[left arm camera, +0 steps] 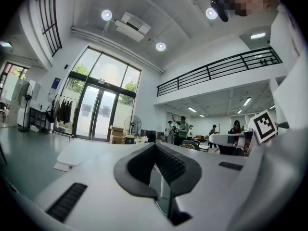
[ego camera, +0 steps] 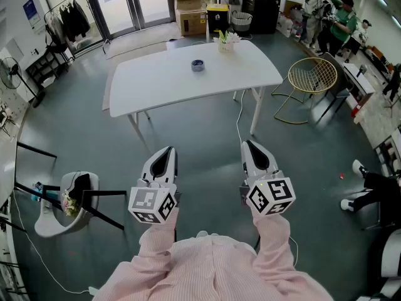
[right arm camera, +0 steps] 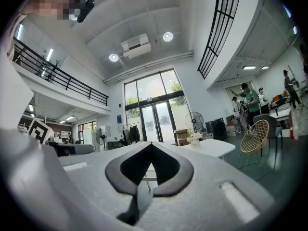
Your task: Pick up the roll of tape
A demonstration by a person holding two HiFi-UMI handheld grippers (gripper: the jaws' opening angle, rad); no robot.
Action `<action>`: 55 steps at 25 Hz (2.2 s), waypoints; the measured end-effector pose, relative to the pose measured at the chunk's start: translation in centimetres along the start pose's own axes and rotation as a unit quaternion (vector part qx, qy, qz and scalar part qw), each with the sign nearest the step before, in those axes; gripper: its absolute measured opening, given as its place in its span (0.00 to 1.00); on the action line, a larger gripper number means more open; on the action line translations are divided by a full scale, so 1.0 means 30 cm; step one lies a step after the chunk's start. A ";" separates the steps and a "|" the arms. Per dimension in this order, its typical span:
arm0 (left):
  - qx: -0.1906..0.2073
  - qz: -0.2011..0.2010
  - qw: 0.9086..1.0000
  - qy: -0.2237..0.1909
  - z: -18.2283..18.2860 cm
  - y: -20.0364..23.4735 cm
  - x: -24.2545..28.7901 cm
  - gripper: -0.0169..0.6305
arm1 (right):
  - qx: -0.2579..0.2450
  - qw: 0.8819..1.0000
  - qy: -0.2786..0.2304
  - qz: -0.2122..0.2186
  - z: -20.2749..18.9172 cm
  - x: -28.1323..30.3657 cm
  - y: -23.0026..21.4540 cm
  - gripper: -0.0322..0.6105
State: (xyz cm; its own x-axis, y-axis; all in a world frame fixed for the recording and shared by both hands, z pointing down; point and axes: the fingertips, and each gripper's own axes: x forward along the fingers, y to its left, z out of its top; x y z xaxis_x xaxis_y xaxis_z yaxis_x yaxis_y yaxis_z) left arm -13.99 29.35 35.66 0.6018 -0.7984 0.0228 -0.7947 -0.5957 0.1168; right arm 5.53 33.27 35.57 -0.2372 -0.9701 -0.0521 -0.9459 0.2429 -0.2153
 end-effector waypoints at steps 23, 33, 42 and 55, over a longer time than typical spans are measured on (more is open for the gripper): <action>-0.013 0.021 1.000 0.013 -0.057 0.029 0.117 0.03 | 0.039 0.999 -0.002 0.016 -0.047 0.104 -0.130 0.08; -0.023 0.009 0.999 0.022 -0.054 0.222 0.379 0.03 | 0.040 0.999 0.002 0.004 -0.065 0.415 -0.201 0.15; -0.030 -0.007 0.999 0.033 -0.050 0.414 0.621 0.03 | 0.045 0.999 0.008 -0.013 -0.094 0.707 -0.265 0.21; -0.037 -0.014 0.998 0.039 -0.053 0.606 0.900 0.03 | 0.048 0.999 0.013 -0.018 -0.125 1.038 -0.367 0.27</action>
State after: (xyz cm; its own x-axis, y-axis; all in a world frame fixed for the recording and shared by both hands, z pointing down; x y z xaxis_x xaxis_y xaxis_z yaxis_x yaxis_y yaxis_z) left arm -12.06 -2.88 39.98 0.6310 -0.7699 0.0956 -0.7706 -0.6077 0.1923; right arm 7.74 0.38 39.96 -0.2104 -0.9775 -0.0170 -0.9284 0.2053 -0.3097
